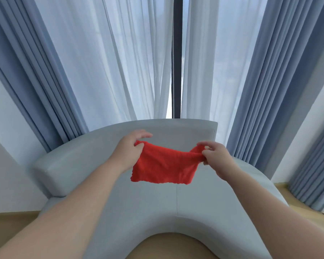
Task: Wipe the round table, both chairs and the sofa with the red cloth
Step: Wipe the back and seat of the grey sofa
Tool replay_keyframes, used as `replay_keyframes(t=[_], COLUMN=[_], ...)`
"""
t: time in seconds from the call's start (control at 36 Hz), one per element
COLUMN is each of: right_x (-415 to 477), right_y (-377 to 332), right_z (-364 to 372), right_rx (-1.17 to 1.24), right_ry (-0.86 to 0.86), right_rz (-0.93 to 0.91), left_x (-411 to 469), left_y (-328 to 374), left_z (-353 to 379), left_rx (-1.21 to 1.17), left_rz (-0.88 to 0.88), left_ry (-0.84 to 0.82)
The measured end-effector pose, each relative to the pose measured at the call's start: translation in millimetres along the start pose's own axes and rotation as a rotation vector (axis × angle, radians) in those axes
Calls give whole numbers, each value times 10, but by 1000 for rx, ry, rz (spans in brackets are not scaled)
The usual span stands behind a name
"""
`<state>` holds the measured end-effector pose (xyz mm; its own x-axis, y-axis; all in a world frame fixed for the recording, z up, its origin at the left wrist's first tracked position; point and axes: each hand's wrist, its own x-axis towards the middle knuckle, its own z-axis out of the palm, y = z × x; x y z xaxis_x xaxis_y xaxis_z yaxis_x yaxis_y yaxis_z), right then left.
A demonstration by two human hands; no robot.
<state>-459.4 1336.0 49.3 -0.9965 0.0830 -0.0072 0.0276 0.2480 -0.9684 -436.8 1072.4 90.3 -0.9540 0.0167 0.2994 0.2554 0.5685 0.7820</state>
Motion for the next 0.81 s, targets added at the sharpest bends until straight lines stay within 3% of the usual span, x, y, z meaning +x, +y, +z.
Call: replay_keyframes(t=[0.19,0.28,0.44,0.53,0.64,0.81], right_x=[685,909,1323,1548,1866,2351], right_y=[11,111,118,38,-99,-192], right_z=[-186,-80,21,147,437,1066], right_rx=[-492,-779,-767,-598,-344,-199], right_ry=[-333,-267,-122,-97,-71,-139], right_rz=[-168,-232,-119,-18,142,182], left_x=[588,792,1256,1519,1896,2494], left_y=[-75,-174,-490,-673,-820,-1042], left_z=[211,272,371,443,567,750], left_rx=[197,310,562,767,426,0], left_rz=[-10,28,-12,30,-88,-110], left_ry=[-36,-134,-242,-241,-385,-439])
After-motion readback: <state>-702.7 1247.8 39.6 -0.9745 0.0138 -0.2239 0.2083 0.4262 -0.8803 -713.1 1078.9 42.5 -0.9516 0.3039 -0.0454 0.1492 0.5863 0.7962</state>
